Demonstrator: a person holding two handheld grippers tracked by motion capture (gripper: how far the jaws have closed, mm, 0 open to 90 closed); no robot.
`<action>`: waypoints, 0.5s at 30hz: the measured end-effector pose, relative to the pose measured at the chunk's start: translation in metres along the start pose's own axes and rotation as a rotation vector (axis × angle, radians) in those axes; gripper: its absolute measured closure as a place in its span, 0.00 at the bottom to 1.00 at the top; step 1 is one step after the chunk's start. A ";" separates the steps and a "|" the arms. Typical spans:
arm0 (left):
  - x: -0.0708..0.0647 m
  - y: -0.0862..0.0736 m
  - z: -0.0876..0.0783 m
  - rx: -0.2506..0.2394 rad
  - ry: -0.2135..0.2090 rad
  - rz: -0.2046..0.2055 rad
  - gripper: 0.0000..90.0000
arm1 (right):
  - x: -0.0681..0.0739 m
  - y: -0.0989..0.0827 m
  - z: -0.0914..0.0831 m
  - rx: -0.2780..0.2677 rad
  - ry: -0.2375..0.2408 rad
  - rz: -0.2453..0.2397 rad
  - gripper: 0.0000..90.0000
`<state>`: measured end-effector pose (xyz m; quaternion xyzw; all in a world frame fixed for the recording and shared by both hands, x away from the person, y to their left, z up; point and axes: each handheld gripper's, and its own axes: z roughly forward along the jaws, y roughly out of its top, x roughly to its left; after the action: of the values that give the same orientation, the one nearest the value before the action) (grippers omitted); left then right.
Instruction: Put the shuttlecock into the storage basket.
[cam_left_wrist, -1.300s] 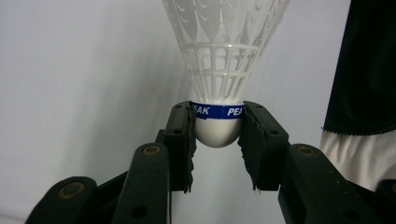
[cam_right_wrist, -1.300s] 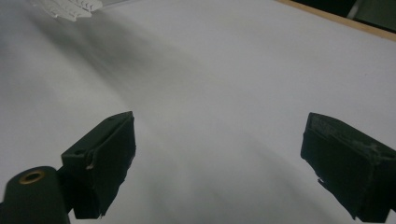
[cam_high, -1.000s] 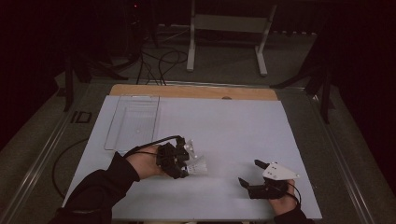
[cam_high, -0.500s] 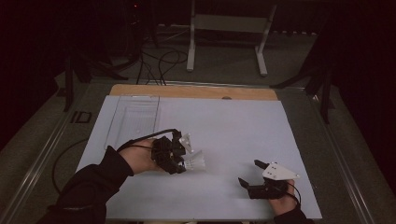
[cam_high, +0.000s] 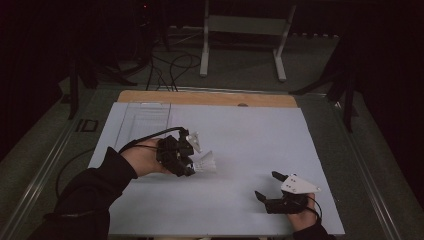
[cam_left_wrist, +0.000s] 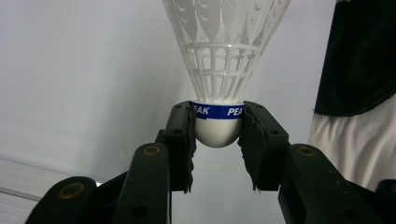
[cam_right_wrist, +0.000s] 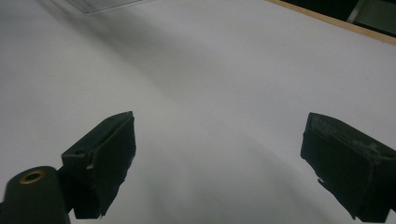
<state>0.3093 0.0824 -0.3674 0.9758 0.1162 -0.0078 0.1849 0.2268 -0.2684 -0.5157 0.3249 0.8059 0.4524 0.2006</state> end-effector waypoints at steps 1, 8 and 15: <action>0.000 0.000 0.000 0.000 0.000 0.000 0.74 | 0.000 0.000 0.000 0.000 0.000 0.000 0.11; 0.012 -0.010 -0.008 -0.021 0.001 -0.038 0.74 | 0.000 0.000 0.000 0.001 -0.001 -0.001 0.11; 0.019 -0.021 -0.013 -0.022 0.015 -0.065 0.74 | -0.001 0.000 0.000 0.000 -0.002 0.000 0.11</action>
<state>0.3224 0.1100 -0.3637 0.9695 0.1492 -0.0051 0.1945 0.2272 -0.2688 -0.5160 0.3256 0.8056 0.4522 0.2015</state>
